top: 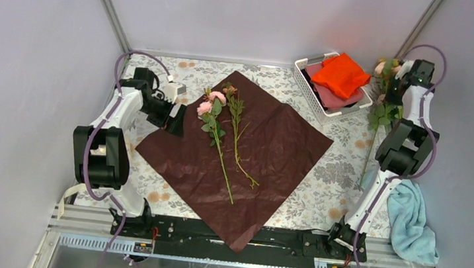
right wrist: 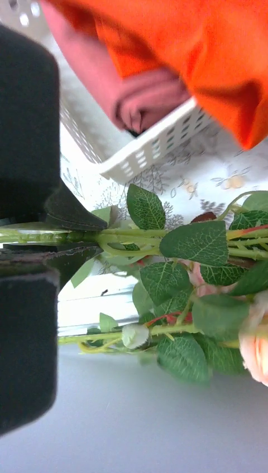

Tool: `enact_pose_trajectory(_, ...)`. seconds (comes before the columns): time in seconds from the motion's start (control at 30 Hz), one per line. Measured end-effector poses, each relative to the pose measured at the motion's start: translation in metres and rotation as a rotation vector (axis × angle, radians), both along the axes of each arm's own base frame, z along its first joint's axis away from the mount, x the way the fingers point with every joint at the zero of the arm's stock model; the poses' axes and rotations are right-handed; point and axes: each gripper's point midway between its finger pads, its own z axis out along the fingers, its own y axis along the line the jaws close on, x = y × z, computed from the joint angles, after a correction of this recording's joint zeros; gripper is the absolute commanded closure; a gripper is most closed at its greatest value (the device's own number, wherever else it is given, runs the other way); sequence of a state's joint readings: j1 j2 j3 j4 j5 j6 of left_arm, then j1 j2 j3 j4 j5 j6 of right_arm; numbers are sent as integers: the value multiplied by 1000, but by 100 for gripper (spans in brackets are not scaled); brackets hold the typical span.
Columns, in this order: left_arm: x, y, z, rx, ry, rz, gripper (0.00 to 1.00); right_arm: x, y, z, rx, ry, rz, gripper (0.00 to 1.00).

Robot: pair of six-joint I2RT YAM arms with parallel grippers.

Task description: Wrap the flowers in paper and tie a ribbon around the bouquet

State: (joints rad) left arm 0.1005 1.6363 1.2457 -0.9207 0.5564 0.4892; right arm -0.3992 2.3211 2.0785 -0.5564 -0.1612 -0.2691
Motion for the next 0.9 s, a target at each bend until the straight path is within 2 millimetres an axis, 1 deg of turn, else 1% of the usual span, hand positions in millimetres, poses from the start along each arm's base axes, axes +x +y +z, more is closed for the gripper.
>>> enact_pose_trajectory(0.1,0,-1,2,-7,-1,-1,1,-3,0,57,-24,-86,-43,100)
enact_pose_trajectory(0.17,0,-2,5,-12,0,-2,1,-6,3,99,-29,-160,-65,100)
enact_pose_trajectory(0.27,1,-3,12,-20,-18,-5,1,-14,12,167,-15,-292,-99,100)
enact_pose_trajectory(0.3,1,-4,14,-22,-26,-6,1,-18,17,186,-2,-330,-108,100)
enact_pose_trajectory(0.33,1,-4,18,-24,-36,-7,1,-22,24,209,29,-380,-118,100)
enact_pose_trajectory(0.4,1,-5,24,-25,-56,-8,1,-32,42,247,109,-474,-130,100)
enact_pose_trajectory(0.47,2,-5,31,-26,-79,-9,1,-42,66,281,194,-571,-127,100)
enact_pose_trajectory(0.5,2,-5,34,-26,-89,-10,1,-56,90,301,245,-627,-118,100)
enact_pose_trajectory(0.53,1,-6,37,-28,-99,-10,1,-60,101,307,261,-640,-108,100)
enact_pose_trajectory(0.6,1,-6,42,-28,-115,-10,1,-71,140,324,318,-683,-71,100)
enact_pose_trajectory(0.67,1,-5,46,-27,-129,-8,1,-82,199,335,423,-706,10,100)
enact_pose_trajectory(0.7,0,-5,48,-27,-135,-7,1,-88,232,337,480,-702,59,100)
enact_pose_trajectory(0.73,0,-5,50,-26,-142,-6,1,-94,261,335,524,-690,98,100)
enact_pose_trajectory(0.77,0,-4,51,-25,-147,-6,1,-102,294,329,571,-663,141,100)
enact_pose_trajectory(0.8,-1,-4,53,-24,-152,-6,1,-111,334,319,622,-619,194,100)
enact_pose_trajectory(0.83,-1,-4,54,-24,-156,-5,1,-121,368,307,666,-571,242,100)
enact_pose_trajectory(0.87,-2,-4,54,-24,-158,-5,1,-132,405,290,703,-506,286,100)
enact_pose_trajectory(0.9,-3,-4,54,-24,-159,-2,1,-148,446,265,736,-416,331,100)
